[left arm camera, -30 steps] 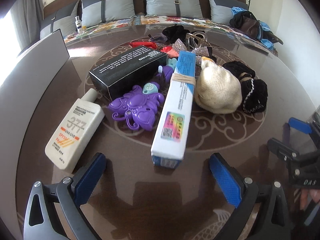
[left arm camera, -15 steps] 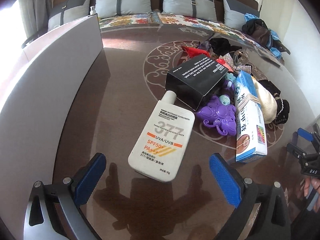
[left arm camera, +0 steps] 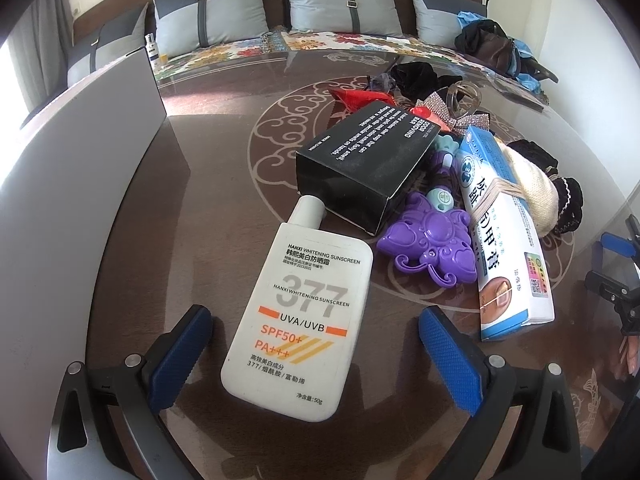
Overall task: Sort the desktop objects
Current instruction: 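Grasp the white sunscreen bottle with the left tool while the right tool grasps the black knitted pouch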
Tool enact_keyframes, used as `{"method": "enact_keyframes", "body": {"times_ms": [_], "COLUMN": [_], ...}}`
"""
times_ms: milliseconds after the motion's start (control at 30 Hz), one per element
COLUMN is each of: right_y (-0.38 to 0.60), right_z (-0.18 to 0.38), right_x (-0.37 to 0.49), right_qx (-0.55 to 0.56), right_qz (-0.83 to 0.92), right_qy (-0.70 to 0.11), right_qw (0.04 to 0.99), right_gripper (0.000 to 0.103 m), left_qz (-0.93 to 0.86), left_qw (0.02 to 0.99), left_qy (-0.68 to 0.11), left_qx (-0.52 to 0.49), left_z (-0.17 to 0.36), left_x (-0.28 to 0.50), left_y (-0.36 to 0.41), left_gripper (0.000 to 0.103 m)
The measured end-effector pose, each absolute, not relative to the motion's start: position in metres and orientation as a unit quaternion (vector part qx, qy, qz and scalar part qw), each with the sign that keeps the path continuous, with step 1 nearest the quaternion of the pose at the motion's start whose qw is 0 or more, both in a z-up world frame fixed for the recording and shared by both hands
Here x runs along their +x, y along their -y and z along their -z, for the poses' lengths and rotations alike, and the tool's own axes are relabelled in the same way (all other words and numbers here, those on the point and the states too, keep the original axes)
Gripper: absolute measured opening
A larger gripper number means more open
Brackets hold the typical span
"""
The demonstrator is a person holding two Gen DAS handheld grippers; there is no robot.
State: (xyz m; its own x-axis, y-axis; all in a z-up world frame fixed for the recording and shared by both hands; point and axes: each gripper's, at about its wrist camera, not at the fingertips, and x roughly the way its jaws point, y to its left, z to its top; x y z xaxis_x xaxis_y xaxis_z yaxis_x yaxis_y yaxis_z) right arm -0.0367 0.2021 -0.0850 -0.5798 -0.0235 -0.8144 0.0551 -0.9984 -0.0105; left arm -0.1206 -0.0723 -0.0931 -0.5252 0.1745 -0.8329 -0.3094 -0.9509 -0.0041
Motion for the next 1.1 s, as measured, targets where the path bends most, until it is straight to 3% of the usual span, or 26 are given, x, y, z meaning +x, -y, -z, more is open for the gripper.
{"method": "enact_keyframes", "body": {"times_ms": [967, 1000, 1067, 1100], "right_y": [-0.202, -0.202, -0.202, -0.202], "right_z": [0.085, 0.085, 0.085, 0.085], "right_x": [-0.037, -0.037, -0.037, -0.037], "right_qx": [0.458, 0.458, 0.458, 0.458], "right_qz": [0.889, 0.889, 0.889, 0.889], "right_qy": [-0.017, -0.017, -0.017, -0.017], "right_qw": [0.022, 0.022, 0.022, 0.022], "right_gripper": [0.103, 0.103, 0.103, 0.103], "left_qz": [-0.870, -0.872, -0.879, -0.882], "left_qw": [0.125, 0.123, 0.123, 0.120], "left_qy": [-0.069, -0.066, -0.065, -0.063], "left_qx": [-0.471, -0.469, -0.456, -0.452], "left_z": [0.091, 0.090, 0.086, 0.084], "left_x": [-0.121, -0.119, -0.111, -0.107], "left_y": [0.073, 0.072, 0.070, 0.070], "left_gripper": [0.103, 0.099, 0.076, 0.057]}}
